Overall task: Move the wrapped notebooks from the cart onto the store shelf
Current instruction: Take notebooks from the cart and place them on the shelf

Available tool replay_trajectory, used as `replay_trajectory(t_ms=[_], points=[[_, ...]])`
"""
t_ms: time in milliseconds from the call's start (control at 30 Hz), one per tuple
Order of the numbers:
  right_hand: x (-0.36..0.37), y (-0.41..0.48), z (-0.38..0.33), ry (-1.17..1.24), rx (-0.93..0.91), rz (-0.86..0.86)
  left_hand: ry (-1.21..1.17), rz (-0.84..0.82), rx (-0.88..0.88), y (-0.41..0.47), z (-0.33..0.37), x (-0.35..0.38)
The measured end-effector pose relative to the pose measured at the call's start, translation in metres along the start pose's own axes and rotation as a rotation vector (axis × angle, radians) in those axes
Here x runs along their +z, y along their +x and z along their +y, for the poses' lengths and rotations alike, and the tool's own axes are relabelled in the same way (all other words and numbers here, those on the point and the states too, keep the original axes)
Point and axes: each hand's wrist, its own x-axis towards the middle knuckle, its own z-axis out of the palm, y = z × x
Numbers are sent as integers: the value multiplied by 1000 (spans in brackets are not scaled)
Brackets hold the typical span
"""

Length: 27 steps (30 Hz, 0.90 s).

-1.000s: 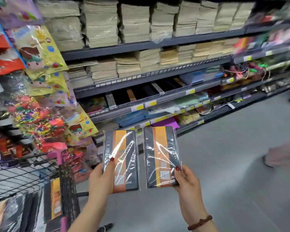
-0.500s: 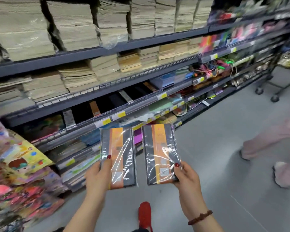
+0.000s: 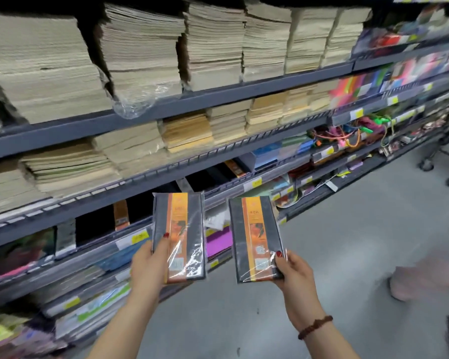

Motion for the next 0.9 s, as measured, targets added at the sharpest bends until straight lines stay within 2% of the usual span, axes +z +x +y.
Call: replay_trajectory(t_ms=[267,533,733,900], points=[[-7,140,-22,-48,105,-84,-12,75,-57,43,7,83],[-20,287,-39,-204,258,-247,-56,245,-197,70,22,193],[-10,348,-48,-248,352,-321,-109,376,-304,93,27,241],[7,375,-43,-269,405,-314,-99,421,-330,110,23,258]])
